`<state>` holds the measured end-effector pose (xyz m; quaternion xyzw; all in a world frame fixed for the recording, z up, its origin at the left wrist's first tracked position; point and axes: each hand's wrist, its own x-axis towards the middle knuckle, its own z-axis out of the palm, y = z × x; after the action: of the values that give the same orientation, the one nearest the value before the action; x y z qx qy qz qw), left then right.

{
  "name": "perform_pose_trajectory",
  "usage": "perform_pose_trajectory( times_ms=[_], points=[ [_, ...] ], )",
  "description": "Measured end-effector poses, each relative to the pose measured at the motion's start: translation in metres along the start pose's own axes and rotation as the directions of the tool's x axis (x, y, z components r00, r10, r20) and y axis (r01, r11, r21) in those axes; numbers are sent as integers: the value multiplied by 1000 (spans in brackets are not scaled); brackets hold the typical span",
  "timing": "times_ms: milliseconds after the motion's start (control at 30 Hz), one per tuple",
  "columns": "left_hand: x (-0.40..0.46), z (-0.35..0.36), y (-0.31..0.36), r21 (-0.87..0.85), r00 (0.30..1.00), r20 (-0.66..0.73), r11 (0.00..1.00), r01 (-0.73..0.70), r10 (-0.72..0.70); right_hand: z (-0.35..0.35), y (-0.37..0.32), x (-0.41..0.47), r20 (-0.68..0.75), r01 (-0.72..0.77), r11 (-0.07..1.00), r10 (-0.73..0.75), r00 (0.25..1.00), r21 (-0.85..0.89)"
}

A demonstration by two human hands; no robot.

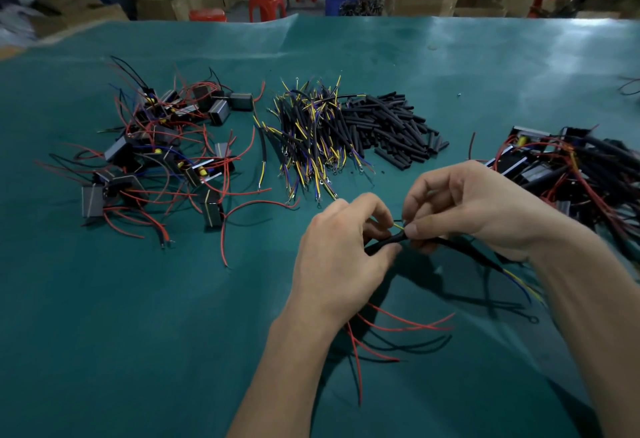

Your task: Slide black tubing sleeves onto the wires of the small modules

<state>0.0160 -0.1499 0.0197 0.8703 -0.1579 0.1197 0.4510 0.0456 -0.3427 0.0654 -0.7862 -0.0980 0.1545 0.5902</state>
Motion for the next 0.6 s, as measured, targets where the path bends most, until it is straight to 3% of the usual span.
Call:
perform_pose_trajectory(
  times_ms=[200,600],
  points=[
    [0,1,1,-42,1000,22,999,-13,13,-3,0,-1,23,5,1000,-5,1000,-21],
    [-1,1,2,-78,999,-4,996,-33,33,-5,3,-1,60,25,995,-31,998,96]
  ],
)
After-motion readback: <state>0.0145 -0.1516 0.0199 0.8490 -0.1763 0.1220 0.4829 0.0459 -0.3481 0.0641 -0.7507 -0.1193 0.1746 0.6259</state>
